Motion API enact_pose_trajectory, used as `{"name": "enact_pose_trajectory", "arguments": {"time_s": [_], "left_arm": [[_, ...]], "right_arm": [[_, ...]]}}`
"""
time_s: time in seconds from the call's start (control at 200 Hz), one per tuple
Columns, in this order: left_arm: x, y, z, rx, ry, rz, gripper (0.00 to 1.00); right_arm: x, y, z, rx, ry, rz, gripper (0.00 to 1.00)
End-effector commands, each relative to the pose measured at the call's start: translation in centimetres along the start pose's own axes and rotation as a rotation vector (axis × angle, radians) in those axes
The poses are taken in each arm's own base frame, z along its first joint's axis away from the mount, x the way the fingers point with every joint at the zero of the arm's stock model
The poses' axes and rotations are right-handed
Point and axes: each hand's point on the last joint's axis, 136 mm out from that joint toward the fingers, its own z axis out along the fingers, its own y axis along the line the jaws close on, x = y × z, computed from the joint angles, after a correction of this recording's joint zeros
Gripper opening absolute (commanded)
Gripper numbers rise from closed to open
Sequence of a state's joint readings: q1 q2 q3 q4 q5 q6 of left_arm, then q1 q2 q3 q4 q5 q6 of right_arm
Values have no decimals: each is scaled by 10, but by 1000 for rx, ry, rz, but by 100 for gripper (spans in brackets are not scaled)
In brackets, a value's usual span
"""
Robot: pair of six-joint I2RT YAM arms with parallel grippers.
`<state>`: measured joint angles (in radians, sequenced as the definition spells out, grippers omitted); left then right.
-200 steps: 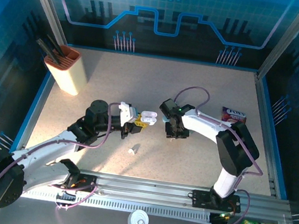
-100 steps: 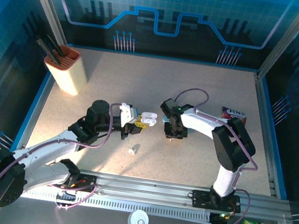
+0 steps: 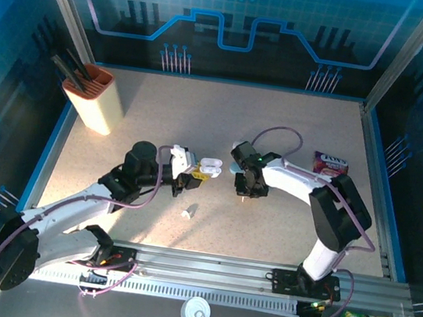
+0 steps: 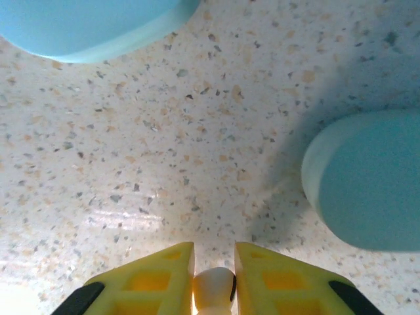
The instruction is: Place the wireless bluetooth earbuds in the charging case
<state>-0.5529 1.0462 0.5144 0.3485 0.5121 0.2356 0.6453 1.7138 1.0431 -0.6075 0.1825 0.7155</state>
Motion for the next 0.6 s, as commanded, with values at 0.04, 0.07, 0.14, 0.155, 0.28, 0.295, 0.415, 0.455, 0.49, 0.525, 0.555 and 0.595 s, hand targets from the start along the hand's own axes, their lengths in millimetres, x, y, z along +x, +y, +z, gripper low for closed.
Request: {"name": "enact_pose_trajectory", "arguments": {"time_s": [0.04, 0.07, 0.14, 0.155, 0.28, 0.295, 0.415, 0.455, 0.49, 0.525, 0.555, 0.595], "left_arm": [[-14, 6, 4, -21, -30, 9, 16], [-14, 7, 5, -24, -31, 7, 16], [-15, 8, 5, -25, -34, 6, 16], [-15, 8, 5, -27, -34, 5, 16], [-15, 10, 6, -32, -31, -2, 16], [-15, 10, 7, -31, -31, -1, 16], [-14, 10, 6, -34, -30, -11, 16], [-14, 9, 5, -36, -31, -12, 16], [-14, 10, 5, -40, -31, -14, 16], [-13, 10, 4, -42, -32, -15, 16], [-13, 10, 4, -46, -32, -14, 16], [-13, 10, 3, -51, -32, -14, 16]], "right_arm": [[-21, -1, -15, -80, -133, 79, 21], [-21, 0, -15, -92, -136, 84, 21], [-21, -2, -15, -105, -153, 88, 20], [-22, -3, -14, -108, -157, 88, 20], [-18, -2, -6, -130, -134, 84, 21], [-17, -2, -5, -130, -127, 84, 21], [-6, -1, 7, -124, -61, 68, 22], [-4, 0, 8, -125, -53, 61, 22], [-5, 0, 7, -123, -54, 55, 23], [-5, 1, 5, -120, -59, 48, 23], [-7, 1, 3, -117, -61, 45, 24], [-9, 0, -1, -109, -68, 44, 24]]}}
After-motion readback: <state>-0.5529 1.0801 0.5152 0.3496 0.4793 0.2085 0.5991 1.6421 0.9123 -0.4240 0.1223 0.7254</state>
